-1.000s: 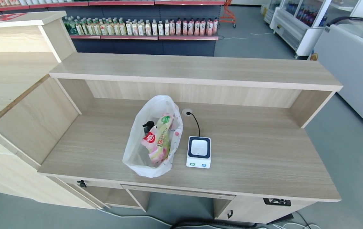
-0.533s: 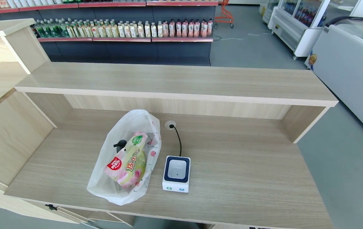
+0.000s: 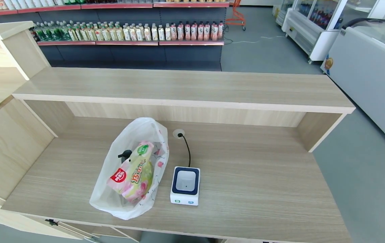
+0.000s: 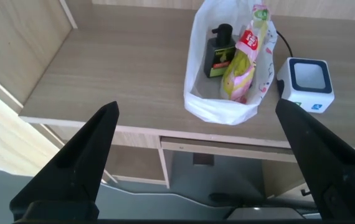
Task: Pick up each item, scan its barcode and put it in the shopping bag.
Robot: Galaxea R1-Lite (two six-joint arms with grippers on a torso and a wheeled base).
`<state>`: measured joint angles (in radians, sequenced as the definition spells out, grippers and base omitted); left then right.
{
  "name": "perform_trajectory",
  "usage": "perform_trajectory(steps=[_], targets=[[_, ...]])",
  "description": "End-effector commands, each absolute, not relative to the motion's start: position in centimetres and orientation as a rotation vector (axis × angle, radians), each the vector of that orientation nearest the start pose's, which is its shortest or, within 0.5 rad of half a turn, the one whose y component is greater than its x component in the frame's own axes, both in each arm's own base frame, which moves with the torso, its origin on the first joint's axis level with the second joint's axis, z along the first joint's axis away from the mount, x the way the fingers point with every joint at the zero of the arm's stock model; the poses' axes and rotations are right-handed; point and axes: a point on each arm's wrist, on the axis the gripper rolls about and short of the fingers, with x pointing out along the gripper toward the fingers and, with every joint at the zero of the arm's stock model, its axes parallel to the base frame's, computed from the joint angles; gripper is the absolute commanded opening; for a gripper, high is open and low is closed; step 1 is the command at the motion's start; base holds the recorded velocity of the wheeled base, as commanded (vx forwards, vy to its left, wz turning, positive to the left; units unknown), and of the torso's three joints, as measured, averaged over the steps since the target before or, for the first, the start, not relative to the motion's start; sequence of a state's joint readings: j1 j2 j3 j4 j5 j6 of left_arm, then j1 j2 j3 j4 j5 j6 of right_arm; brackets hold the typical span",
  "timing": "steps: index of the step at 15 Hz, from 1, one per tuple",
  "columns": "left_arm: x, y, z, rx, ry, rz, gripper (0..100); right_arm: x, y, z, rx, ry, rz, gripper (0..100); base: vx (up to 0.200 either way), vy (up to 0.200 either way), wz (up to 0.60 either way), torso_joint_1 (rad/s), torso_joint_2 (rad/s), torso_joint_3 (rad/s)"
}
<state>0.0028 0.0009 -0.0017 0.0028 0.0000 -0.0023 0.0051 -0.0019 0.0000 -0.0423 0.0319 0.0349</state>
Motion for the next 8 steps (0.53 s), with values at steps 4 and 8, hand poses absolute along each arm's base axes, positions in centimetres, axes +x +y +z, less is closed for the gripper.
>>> perform_trajectory(steps=[4, 8], targets=[[-2.29, -0.01, 7.56, -0.003, 0.002, 0.003, 100, -2.29, 0.06, 7.99, 0.033, -0.042, 0.038, 0, 0.0, 0.0, 0.0, 0.0, 0.0, 0.0], [-2.29, -0.01, 7.56, -0.003, 0.002, 0.003, 100, -2.29, 0.06, 7.99, 0.035, -0.042, 0.038, 0, 0.0, 0.0, 0.0, 0.0, 0.0, 0.0]])
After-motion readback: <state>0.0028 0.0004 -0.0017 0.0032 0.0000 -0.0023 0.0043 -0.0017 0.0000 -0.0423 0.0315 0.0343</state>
